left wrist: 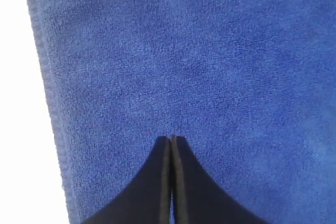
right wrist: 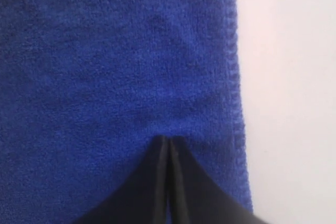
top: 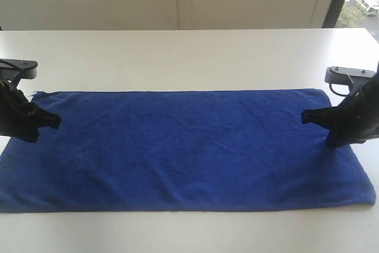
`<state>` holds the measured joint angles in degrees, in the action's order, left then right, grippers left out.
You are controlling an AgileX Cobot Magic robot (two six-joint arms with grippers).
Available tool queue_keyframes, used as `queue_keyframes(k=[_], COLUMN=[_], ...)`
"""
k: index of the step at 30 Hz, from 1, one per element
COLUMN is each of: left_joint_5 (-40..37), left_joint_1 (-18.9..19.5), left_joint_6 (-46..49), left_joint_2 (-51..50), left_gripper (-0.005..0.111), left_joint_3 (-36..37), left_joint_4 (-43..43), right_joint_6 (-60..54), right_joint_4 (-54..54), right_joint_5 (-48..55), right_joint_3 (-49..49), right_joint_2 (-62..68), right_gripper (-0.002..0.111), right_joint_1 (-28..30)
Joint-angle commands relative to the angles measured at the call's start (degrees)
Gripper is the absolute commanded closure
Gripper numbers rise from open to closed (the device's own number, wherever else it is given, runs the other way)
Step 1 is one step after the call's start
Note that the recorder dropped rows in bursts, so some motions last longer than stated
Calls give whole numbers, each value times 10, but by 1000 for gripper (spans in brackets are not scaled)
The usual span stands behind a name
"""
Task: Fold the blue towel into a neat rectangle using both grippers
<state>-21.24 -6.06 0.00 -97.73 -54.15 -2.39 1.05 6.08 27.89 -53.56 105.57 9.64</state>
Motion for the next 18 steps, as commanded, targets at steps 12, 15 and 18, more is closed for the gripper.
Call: queue_keyframes(k=[12,15,18], left_joint_5=[-30,-29,-29], left_joint_1=[2,2,2], left_joint_6=[0,0,0], left_joint_2=[11,11,11], left_gripper=[107,107,107], left_joint_3=[-14,-14,-14], left_joint_4=[24,24,24], right_joint_6=[68,68,68], right_joint_4=[-94,-94,-91], right_joint_5=[-4,0,-1], right_joint_3=[1,1,1], right_joint_2=[12,12,12], right_gripper=[108,108,108], right_joint_1=[37,40,40])
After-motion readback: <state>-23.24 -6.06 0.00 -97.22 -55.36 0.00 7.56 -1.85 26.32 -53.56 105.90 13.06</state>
